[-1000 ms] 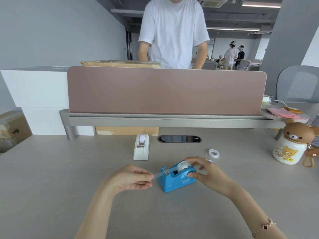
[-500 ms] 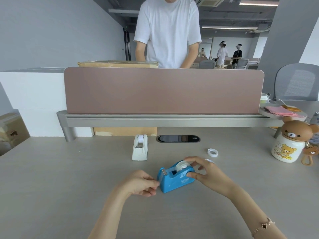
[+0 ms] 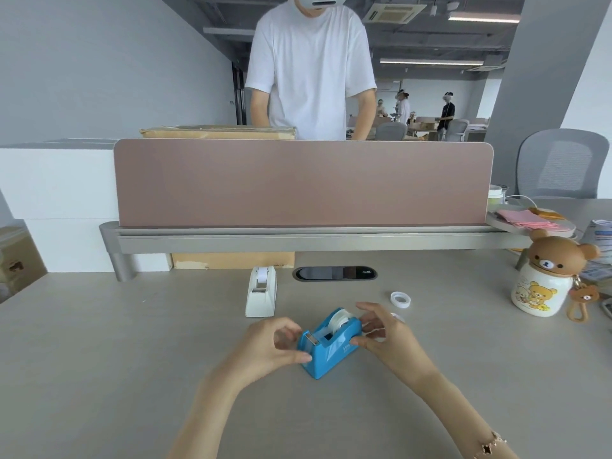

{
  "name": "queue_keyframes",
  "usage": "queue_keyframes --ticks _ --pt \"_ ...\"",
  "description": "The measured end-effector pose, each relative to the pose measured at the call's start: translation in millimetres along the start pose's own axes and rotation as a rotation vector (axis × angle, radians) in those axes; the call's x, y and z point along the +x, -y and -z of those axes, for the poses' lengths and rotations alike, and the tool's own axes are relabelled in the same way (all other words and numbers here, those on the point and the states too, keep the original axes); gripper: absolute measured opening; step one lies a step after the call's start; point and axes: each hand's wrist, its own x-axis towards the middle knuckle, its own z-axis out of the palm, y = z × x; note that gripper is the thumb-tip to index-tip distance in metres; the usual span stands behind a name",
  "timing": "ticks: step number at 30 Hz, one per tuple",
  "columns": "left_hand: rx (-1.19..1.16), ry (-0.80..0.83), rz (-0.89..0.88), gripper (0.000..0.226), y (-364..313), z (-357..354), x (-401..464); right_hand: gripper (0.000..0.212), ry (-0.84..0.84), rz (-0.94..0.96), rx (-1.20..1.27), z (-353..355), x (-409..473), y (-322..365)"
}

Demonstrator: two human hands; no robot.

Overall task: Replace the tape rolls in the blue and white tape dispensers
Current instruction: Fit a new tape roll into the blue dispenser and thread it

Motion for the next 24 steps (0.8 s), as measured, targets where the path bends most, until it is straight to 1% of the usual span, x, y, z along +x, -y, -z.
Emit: queue_keyframes --ticks 2,4,6,10,11,12,14,15,18,20,22,24 --pt "-0.060 0.021 -0.034 0.024 -1 -5 1 0.048 -0.014 0.001 0.000 -1 0 0" --pt "-0.076 -0.018 -0.056 0.022 -2 -10 3 0.042 -0.015 -0.003 0.004 -3 0 -1" --pt "-0.093 -0.049 -0.076 0.026 -2 -13 5 0.041 0.015 -0.001 0.009 -7 -1 -2" --pt "-0.095 -0.018 -0.094 0.036 5 -18 10 0.045 0.055 -0.001 0.099 -12 -3 0" --pt "-0.095 -0.003 -0.094 0.041 7 -20 10 0.046 0.067 -0.002 0.119 -12 -4 0" --pt "-0.091 0.017 -0.091 0.051 10 -21 10 0.047 0.083 0.000 0.129 -12 -5 0" --pt "-0.060 0.071 -0.099 0.081 12 -23 9 0.048 0.110 0.001 0.145 -12 -5 -2" --pt "-0.042 0.090 -0.110 0.090 12 -25 8 0.048 0.119 0.006 0.150 -12 -5 -3" --pt "-0.036 0.084 -0.111 0.095 10 -27 6 0.049 0.151 0.004 0.131 -10 -4 -4" --pt "-0.038 0.060 -0.106 0.095 7 -30 4 0.053 0.179 0.013 0.059 -11 -5 -2" --pt "-0.035 0.032 -0.106 0.097 5 -33 3 0.059 0.164 0.037 -0.081 -14 -4 1" --pt "-0.026 0.031 -0.105 0.096 4 -33 5 0.060 0.118 0.026 -0.126 -15 -2 4"
